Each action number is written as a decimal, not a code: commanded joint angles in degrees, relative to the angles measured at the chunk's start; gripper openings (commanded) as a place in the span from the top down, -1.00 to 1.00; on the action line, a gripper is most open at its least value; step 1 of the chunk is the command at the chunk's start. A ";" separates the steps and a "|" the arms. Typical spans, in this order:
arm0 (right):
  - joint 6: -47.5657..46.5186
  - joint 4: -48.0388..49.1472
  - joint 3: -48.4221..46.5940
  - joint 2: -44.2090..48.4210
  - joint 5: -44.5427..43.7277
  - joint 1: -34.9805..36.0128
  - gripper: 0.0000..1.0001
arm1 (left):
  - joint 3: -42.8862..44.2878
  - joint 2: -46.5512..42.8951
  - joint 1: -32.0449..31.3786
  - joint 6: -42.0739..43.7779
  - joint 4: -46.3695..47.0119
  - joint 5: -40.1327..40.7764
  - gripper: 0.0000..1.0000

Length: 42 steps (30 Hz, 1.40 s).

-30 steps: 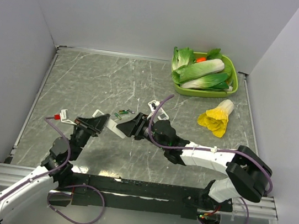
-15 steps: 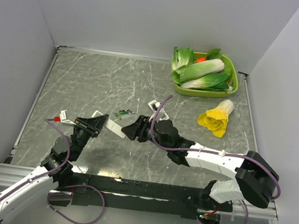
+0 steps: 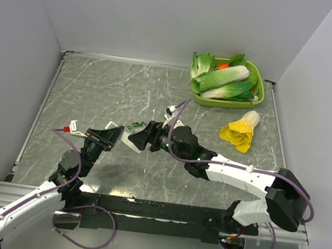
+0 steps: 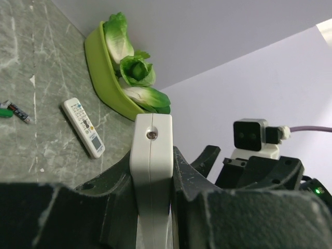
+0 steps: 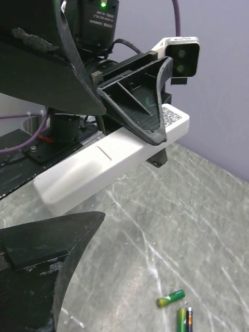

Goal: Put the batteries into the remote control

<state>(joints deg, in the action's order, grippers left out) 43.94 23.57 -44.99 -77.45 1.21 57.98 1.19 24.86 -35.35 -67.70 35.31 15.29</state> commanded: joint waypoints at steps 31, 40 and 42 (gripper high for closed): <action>0.18 -6.69 -1.06 -5.17 1.43 -0.14 -0.19 | -8.40 -8.60 -0.15 0.64 5.30 2.81 0.96; -1.05 -11.35 -1.33 -5.34 0.72 0.03 -0.19 | -8.22 -11.41 -0.15 0.20 2.40 5.19 0.96; -1.05 -11.27 -1.06 -5.17 0.90 0.03 -0.19 | -8.14 -11.68 -0.07 0.11 2.04 5.54 0.96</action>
<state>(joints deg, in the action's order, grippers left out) 45.34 20.95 -47.31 -82.48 3.88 57.98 1.17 15.33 -35.35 -64.73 28.77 18.28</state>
